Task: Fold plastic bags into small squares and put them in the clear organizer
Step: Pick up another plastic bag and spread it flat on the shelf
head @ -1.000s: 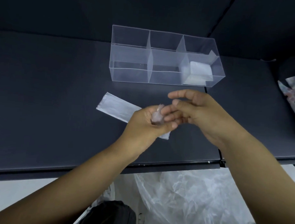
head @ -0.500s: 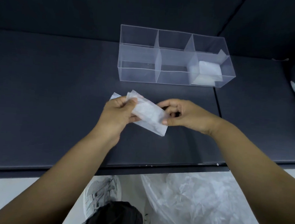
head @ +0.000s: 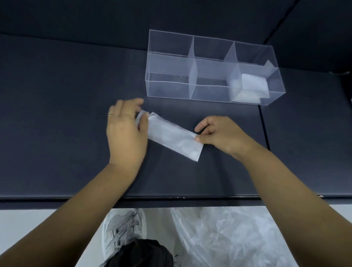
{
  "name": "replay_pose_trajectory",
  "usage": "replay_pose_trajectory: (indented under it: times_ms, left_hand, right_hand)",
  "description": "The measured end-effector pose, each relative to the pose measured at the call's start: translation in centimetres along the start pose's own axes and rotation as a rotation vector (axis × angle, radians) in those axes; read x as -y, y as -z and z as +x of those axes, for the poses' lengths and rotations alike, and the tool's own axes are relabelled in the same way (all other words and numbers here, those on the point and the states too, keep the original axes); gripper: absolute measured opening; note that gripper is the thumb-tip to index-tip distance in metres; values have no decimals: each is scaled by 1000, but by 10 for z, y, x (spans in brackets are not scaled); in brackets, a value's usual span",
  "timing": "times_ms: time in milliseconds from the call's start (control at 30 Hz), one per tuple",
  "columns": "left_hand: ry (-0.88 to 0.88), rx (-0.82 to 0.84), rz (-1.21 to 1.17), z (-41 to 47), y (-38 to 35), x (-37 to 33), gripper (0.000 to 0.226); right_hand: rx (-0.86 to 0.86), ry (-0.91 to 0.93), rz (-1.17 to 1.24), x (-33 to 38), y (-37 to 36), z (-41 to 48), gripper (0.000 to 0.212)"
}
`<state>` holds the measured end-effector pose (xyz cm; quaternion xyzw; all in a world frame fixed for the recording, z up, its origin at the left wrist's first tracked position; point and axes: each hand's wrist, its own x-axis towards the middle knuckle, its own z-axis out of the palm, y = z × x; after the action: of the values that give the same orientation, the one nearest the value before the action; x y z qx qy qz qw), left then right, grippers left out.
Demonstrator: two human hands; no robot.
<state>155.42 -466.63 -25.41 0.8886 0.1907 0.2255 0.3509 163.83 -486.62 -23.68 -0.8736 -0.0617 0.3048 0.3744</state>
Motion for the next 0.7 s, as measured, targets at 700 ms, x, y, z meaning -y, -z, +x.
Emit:
replay_pose_trajectory:
  times_ms: [700]
  left_hand:
    - [18, 534, -383, -57, -1, -10, 20]
  right_hand:
    - [219, 164, 266, -11, -3, -54, 54]
